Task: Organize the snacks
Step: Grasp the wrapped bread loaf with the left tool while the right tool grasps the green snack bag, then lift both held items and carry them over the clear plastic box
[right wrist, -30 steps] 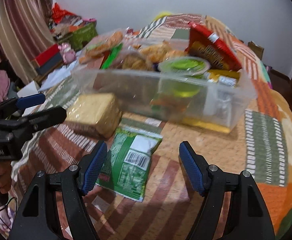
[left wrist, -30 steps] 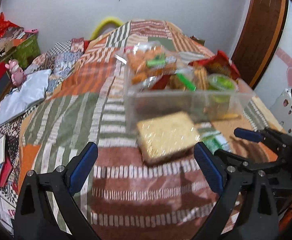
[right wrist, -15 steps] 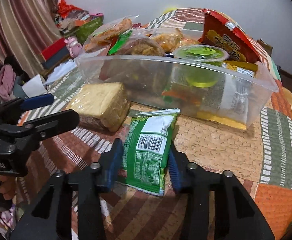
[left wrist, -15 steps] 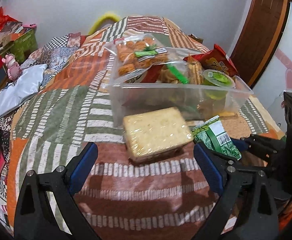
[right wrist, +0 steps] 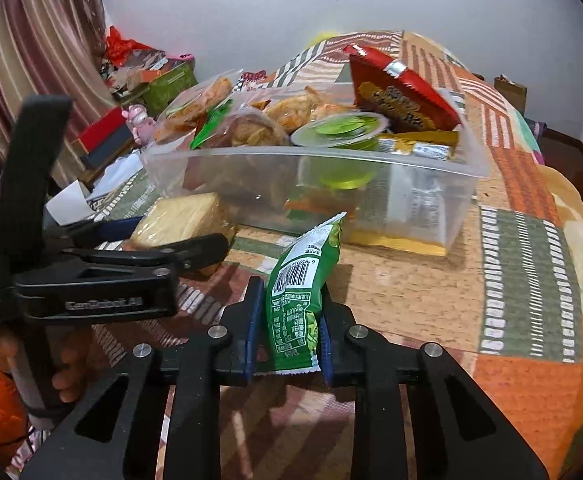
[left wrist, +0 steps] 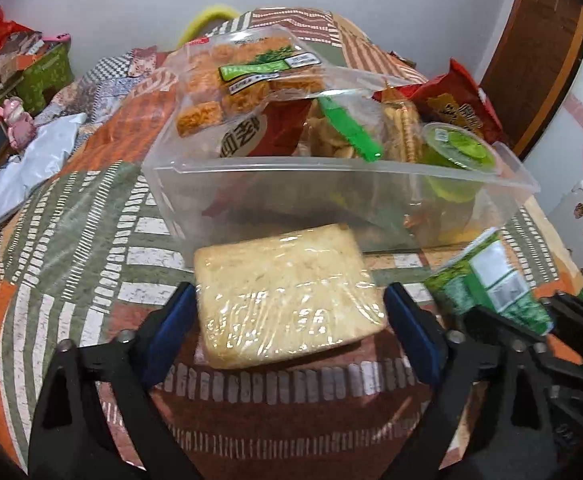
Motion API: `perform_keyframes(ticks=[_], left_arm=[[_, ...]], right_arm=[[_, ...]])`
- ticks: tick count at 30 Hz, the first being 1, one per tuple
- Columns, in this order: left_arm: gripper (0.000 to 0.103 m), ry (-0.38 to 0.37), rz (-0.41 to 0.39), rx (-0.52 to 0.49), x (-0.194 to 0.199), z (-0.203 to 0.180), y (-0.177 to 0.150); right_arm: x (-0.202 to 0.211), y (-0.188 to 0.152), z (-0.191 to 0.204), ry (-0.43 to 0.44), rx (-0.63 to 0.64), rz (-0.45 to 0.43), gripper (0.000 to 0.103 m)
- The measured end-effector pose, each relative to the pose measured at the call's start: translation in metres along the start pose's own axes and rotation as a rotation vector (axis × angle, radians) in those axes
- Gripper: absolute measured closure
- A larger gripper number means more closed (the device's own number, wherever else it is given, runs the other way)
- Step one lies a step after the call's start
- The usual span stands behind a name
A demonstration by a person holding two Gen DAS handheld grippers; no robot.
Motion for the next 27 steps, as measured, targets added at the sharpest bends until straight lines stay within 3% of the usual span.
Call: perform_keyframes(ticks=[14, 27], left_arm=[[0.018, -0.039, -0.06, -0.014, 0.034, -0.002, -0.009], [0.018, -0.088, -0.195, -0.001, 0.093, -0.006, 0.02]], right_arm=[[0.031, 0.01, -0.004, -0.021, -0.011, -0.077, 0.082], [0.067, 0.044, -0.001, -0.039, 0.019, -0.198, 0.082]])
Point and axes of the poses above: each gripper's, at about its wrist camera, not at the fingertips, and x roughly against the way its jaws point, z to its left, y to its top, the point moved 6 cm from there along -x, roughly the way its jaws point, and after that the axes turned 5 degrees about x, right-handed, at the moved point
